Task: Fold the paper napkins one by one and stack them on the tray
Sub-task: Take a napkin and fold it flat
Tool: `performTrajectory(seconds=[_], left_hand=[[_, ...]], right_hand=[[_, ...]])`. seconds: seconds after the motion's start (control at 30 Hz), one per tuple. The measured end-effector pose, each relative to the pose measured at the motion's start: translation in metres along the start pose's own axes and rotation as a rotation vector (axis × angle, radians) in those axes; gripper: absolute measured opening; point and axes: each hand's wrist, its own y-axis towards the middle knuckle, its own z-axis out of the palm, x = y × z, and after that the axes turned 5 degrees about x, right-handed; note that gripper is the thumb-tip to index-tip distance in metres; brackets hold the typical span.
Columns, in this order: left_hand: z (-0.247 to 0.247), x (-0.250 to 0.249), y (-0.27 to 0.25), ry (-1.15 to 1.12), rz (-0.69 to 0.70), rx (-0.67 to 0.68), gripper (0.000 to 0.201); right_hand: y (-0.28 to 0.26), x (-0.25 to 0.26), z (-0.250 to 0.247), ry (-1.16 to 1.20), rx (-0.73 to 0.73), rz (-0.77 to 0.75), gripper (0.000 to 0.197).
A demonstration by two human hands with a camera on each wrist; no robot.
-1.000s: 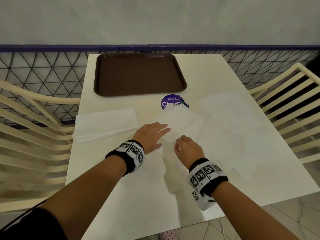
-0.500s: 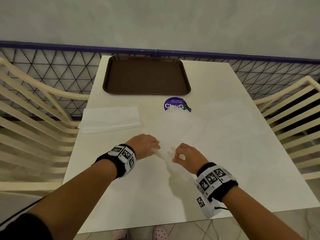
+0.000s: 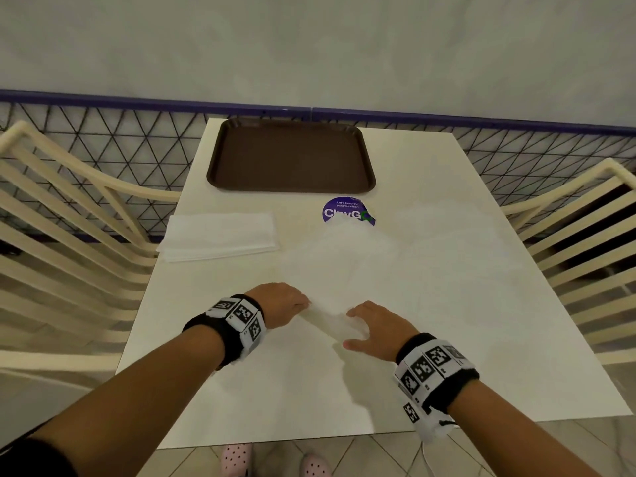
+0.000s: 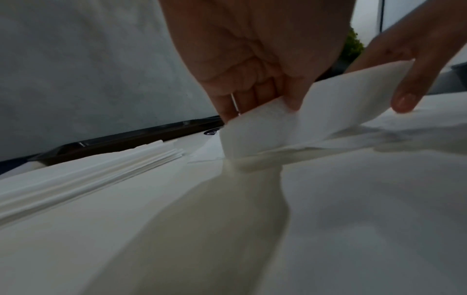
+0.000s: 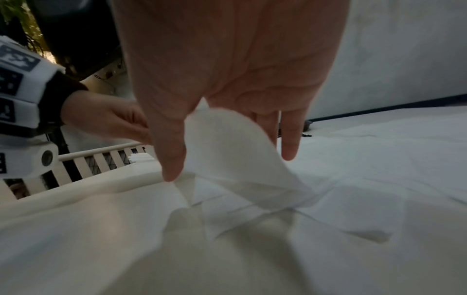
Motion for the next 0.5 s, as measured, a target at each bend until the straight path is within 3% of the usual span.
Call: performTrajectory(seconds=[0.17,0.3,0.5], left_hand=[[-0.01,-0.002,-0.008,-0.302,-0.061,-0.001,0.033],[-0.017,-0.008,-0.007,-0.486,-0.151,0.003,0.031],[-0.006,-0.016,-0.011,-0.399,-0.068,0.043,0.032]], right_hand=[[-0.002,0.006,-0.016,0.032,0.016,-0.004,0.065],[-0.009,0.017,-0.037,0.142,-0.038,-0.063,0.044],[-0.013,0.022,-0.037,0.097,0.124,-0.002,0.043]])
